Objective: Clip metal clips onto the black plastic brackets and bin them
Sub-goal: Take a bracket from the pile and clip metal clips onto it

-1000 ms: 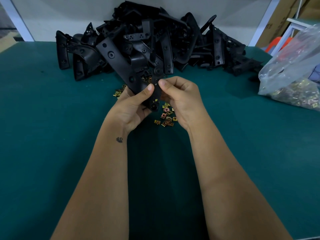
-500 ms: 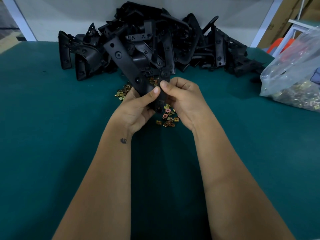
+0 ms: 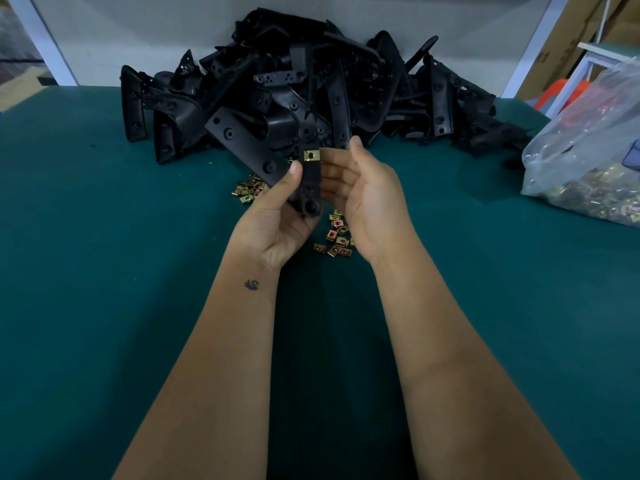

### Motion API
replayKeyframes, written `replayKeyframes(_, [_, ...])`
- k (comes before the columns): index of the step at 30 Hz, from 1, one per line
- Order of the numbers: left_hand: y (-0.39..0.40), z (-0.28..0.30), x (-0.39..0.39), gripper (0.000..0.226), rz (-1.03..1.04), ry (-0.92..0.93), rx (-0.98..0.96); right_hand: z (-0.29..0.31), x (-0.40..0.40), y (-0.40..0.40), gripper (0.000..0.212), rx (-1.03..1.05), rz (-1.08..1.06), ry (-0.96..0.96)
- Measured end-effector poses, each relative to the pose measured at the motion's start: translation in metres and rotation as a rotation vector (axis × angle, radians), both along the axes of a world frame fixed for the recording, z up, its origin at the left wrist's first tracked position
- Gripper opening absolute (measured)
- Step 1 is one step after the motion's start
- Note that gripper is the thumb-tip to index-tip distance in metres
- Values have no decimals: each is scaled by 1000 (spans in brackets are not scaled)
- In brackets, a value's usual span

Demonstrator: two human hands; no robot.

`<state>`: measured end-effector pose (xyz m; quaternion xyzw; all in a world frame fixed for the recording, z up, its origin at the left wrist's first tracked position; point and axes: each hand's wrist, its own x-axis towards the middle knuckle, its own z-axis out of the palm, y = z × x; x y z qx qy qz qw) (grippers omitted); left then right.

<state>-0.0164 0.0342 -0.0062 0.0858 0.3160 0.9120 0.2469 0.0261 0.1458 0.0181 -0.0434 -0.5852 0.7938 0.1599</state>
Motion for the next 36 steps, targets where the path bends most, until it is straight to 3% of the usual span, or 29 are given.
replayKeyframes(5, [-1,1,-5,23,121,-113,60,-5,1,8,30,148,-346,-81])
replayKeyframes(9, [-13,1,-12,13,278,-234,222,-14,3,19,26,361,-541,-212])
replayKeyframes(14, [-22,2,-16,14,387,-298,336,-19,1,16,23,786,-428,-354])
replayKeyframes(19, [-19,2,-15,13,375,-296,283,-31,-8,2,40,1360,-264,-360])
replayKeyframes(22, [-18,1,-15,13,360,-296,268,-37,-10,-3,40,1532,-259,-332])
replayKeyframes(30, [-15,0,-15,14,349,-310,253,-35,-10,-5,12,1344,-319,-176])
replayKeyframes(32, [-15,0,-15,14,353,-305,210,-31,-10,-7,6,1089,-368,-124])
replayKeyframes(36, [-13,0,-15,13,315,-256,57,-20,-8,-8,17,515,-350,-84])
